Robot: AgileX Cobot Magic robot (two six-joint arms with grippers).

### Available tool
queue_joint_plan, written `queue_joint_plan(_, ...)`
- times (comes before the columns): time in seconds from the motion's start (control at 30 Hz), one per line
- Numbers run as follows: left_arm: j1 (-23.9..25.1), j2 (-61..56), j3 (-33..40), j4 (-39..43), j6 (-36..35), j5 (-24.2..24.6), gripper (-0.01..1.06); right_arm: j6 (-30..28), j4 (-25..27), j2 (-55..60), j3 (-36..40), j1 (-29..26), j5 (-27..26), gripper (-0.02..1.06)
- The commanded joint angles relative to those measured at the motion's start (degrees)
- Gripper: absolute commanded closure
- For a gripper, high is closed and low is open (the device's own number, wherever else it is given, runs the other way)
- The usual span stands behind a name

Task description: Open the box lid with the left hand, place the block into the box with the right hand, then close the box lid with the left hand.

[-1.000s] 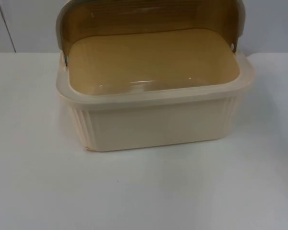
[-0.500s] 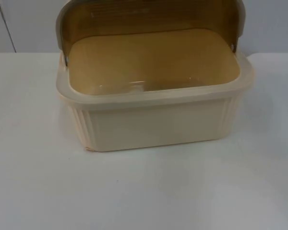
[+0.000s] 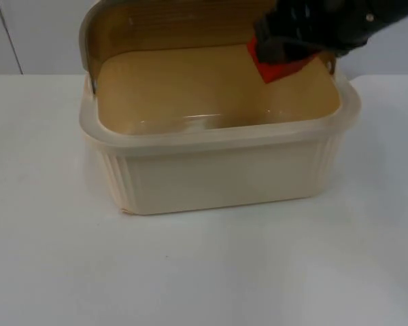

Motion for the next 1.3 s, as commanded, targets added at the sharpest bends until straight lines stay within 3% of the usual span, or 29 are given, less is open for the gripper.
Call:
queue_joint_plan(0.0, -0.31, 0.59, 0.25, -0.01, -0.01, -0.27, 0.00, 0.23, -1.05, -0.40, 3.49, 0.38, -10.50, 1.04)
queue_joint_plan(0.17, -0.31, 1.30, 0.25, -0.01, -0.01, -0.27, 0.00, -2.57, -1.33, 1.82, 5.22, 0.38, -16.77, 1.04)
queue_joint_plan(0.4, -0.31, 1.35, 0.25, -0.39, -0.01, -0.27, 0.00, -2.58, -0.09, 8.09, 5.22, 0.38, -18.19, 1.04)
queue_joint_plan(0.53, -0.31, 1.35, 0.25, -0.40, -0.01, 0.05, 0.00, -2.58, 6.12, 9.62, 5.22, 0.38, -18.50, 1.04)
queue_joint_plan(0.67, -0.31, 1.35, 0.25, -0.18, -0.01, 0.05, 0.00, -2.58, 6.26, 9.60, 5.22, 0.38, -21.50, 1.04)
queue_joint_plan(0.9, -0.31, 1.35, 0.25, 0.47, -0.01, 0.05, 0.00, -3.25, 6.26, 9.60, 5.22, 0.38, -22.18, 1.01)
queue_joint_plan(0.97, -0.31, 1.35, 0.25, 1.05, -0.01, 0.05, 0.00, -3.25, 6.26, 9.60, 5.22, 0.38, -22.74, 0.91)
queue_joint_plan(1.07, -0.31, 1.35, 0.25, 1.15, -0.01, 0.05, 0.00, -3.25, 6.26, 9.60, 5.22, 0.38, -23.02, 0.66)
queue_joint_plan(1.1, -0.31, 1.35, 0.25, 1.15, -0.01, 0.05, 0.00, -3.25, 6.26, 9.60, 5.22, 0.38, -23.02, 0.66)
queue_joint_plan(1.13, -0.31, 1.35, 0.25, 1.15, -0.01, 0.05, 0.00, -3.25, 6.13, 9.60, 5.22, 0.38, -23.02, 0.52)
queue_joint_plan(1.2, -0.31, 1.35, 0.25, 1.15, -0.01, 0.05, 0.00, -3.25, 6.04, 9.60, 5.22, 0.38, -22.36, 0.16)
queue_joint_plan(1.23, -0.31, 1.35, 0.25, 1.15, -0.01, 0.05, 0.00, -3.25, 6.04, 9.60, 5.22, 0.38, -22.36, 0.16)
queue_joint_plan(1.27, -0.31, 1.35, 0.25, 1.15, -0.01, 0.05, 0.00, -3.25, 6.00, 9.60, 5.22, 0.38, -21.58, -0.01)
